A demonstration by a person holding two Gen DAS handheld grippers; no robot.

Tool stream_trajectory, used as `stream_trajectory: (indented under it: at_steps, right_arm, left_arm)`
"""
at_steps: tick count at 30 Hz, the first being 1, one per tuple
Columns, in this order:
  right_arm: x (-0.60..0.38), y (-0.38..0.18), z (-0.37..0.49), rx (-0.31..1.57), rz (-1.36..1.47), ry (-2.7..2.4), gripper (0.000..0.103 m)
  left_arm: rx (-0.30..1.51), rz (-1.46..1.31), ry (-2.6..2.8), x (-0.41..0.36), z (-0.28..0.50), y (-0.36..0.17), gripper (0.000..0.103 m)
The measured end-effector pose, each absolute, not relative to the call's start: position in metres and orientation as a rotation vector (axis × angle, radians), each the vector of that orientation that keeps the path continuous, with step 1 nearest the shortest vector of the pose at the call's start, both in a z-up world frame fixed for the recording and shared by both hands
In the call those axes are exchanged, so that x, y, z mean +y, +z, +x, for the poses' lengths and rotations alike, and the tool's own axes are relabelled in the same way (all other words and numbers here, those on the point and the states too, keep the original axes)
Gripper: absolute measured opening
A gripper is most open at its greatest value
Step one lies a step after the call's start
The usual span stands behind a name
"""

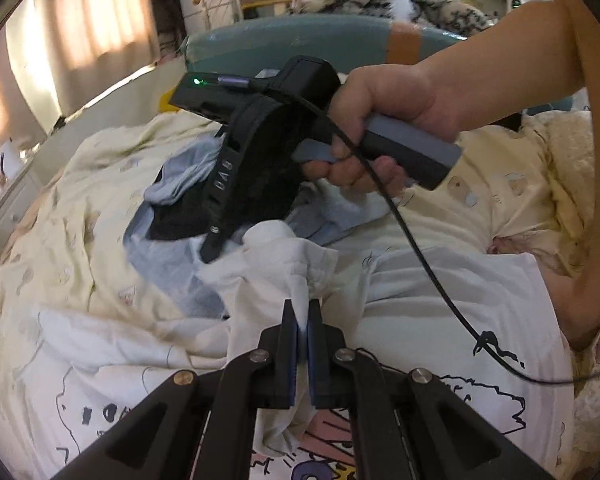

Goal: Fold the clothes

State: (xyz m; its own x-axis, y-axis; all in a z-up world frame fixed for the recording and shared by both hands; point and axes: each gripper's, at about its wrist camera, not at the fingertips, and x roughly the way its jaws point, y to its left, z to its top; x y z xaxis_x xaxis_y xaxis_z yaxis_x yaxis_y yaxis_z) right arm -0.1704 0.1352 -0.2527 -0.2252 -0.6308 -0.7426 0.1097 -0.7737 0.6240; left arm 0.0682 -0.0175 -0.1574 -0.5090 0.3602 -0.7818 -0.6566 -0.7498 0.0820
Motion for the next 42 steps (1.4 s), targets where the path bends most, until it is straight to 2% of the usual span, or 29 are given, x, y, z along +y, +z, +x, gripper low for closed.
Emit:
stream_trajectory:
  at_steps: [7, 14, 19, 26, 33, 35, 36, 37, 38, 39, 40, 42]
  right_arm:
    - [0.157, -0.146, -0.179, -0.493, 1.213, -2.203, 0.002]
    - [0.205, -0.071, -0.222, -0.403, 1.033, -2.385, 0.002]
    - [0.223, -0.061, -0.274, -0.187, 1.078, -2.438, 0.002]
    - [0.255, -0.071, -0.349, 0.095, 1.226, -2.507, 0.002]
    - [0.312, -0.087, -0.384, 0.241, 1.397, -2.571, 0.002]
    - [0.318, -0.104, -0.392, 0.32, 1.484, -2.565, 0.002]
    - [0.319, -0.112, -0.396, 0.353, 1.526, -2.559, 0.002]
    - [0.321, -0.121, -0.399, 0.373, 1.571, -2.542, 0.002]
    - [0.322, -0.13, -0.403, 0.382, 1.618, -2.518, 0.003]
    - [0.323, -0.136, -0.405, 0.404, 1.651, -2.514, 0.009]
    - [0.325, -0.14, -0.408, 0.437, 1.674, -2.527, 0.021]
    - [0.329, -0.142, -0.412, 0.483, 1.706, -2.546, 0.026]
  left_arm:
    - [0.498, -0.953, 2.368, -0.009, 0.055, -0.137, 0.003]
    - [0.534, -0.79, 2.628, 0.041, -0.023, -0.106, 0.003]
    - [0.396, -0.774, 2.728, 0.076, -0.089, -0.113, 0.003]
    - [0.021, -0.793, 2.784, 0.087, -0.183, -0.109, 0.003]
    - [-0.03, -0.942, 2.68, 0.118, -0.258, -0.133, 0.003]
    - [-0.003, -1.012, 2.629, 0.13, -0.27, -0.145, 0.009]
    - [0.012, -1.048, 2.596, 0.136, -0.274, -0.15, 0.023]
    - [0.027, -1.085, 2.562, 0.142, -0.278, -0.156, 0.03]
    - [0.024, -1.079, 2.54, 0.144, -0.276, -0.155, 0.042]
    - [0.027, -1.06, 2.531, 0.146, -0.272, -0.153, 0.047]
    - [0.031, -1.03, 2.522, 0.149, -0.267, -0.149, 0.048]
    - [0.025, -0.958, 2.516, 0.154, -0.257, -0.138, 0.05]
